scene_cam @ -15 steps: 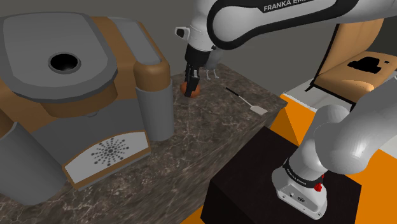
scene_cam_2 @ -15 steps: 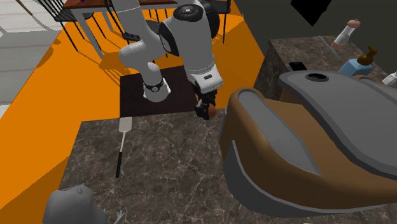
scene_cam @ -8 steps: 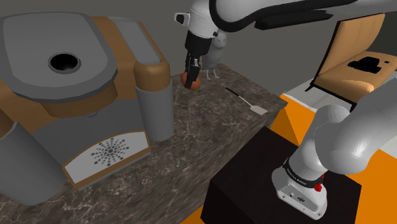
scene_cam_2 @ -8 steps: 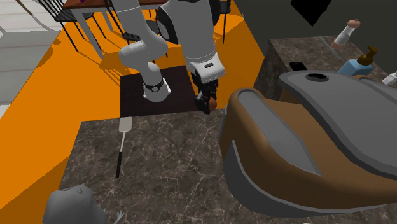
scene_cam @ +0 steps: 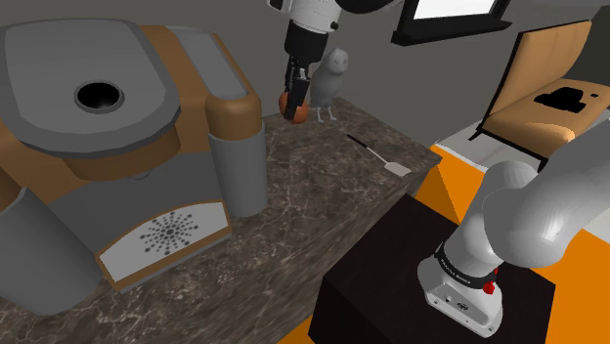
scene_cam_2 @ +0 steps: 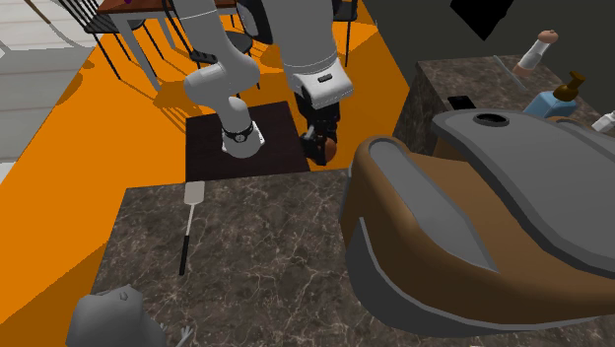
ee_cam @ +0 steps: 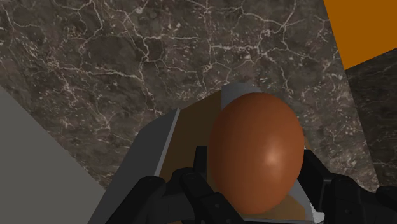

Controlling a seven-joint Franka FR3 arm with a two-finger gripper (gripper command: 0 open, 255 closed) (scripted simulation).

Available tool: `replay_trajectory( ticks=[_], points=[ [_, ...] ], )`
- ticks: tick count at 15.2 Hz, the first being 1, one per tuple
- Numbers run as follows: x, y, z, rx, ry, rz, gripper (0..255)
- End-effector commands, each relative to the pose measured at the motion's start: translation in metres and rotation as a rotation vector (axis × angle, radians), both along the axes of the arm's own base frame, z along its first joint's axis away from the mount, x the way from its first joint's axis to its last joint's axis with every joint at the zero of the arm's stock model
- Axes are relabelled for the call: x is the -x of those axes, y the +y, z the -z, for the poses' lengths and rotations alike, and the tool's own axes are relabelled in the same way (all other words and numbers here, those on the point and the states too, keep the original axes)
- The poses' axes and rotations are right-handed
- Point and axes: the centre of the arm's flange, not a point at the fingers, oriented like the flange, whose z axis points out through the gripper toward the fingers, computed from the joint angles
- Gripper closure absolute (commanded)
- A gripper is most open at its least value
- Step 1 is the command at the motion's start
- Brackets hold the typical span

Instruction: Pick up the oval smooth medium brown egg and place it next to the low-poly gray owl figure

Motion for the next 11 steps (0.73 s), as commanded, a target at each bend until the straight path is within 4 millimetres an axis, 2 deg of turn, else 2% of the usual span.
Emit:
replay_trajectory(
  ticks=[1,11],
  points=[
    [0.000,0.000,-0.010,0.000,0.000,0.000,255],
    [0.000,0.000,-0.063,0.000,0.000,0.000,255]
  ],
)
